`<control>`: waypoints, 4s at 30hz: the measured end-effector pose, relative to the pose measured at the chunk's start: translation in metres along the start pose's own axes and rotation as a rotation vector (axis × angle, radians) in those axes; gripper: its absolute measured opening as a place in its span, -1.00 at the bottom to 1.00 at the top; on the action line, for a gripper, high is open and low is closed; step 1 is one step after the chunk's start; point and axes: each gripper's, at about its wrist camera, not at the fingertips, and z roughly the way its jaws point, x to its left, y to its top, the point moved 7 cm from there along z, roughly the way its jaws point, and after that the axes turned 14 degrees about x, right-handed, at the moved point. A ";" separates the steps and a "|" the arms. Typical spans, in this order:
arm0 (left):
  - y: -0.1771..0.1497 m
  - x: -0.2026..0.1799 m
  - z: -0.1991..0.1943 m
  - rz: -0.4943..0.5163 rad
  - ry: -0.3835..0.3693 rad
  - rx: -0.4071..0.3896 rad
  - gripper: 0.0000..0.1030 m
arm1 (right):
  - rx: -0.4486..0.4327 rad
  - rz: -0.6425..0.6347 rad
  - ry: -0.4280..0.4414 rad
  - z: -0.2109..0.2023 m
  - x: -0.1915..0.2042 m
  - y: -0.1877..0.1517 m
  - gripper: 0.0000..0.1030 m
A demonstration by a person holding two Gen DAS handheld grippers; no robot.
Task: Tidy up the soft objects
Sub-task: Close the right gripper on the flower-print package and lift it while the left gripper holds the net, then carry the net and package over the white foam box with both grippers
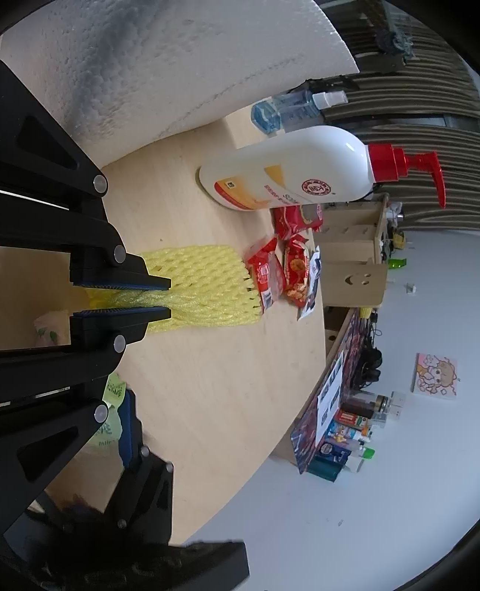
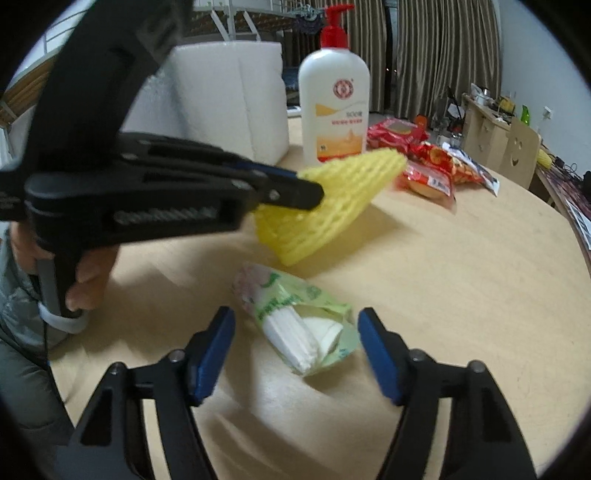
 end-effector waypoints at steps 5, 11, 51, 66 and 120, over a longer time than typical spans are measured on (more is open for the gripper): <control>0.000 -0.001 -0.004 0.005 -0.003 -0.013 -0.83 | 0.013 -0.014 0.025 0.002 0.003 -0.003 0.11; -0.002 -0.002 -0.008 0.003 -0.006 -0.023 -0.83 | 0.033 -0.029 0.005 0.004 0.010 -0.010 -0.10; -0.010 -0.028 -0.066 0.060 -0.001 -0.173 -0.83 | -0.174 0.207 0.001 -0.056 -0.001 -0.046 -0.49; -0.061 -0.052 -0.155 0.071 0.090 -0.309 -0.83 | -0.369 0.212 -0.051 -0.131 0.030 -0.062 -0.49; -0.153 0.044 -0.296 -0.243 0.357 -0.517 -0.83 | -0.555 -0.035 0.060 -0.172 0.148 0.020 -0.49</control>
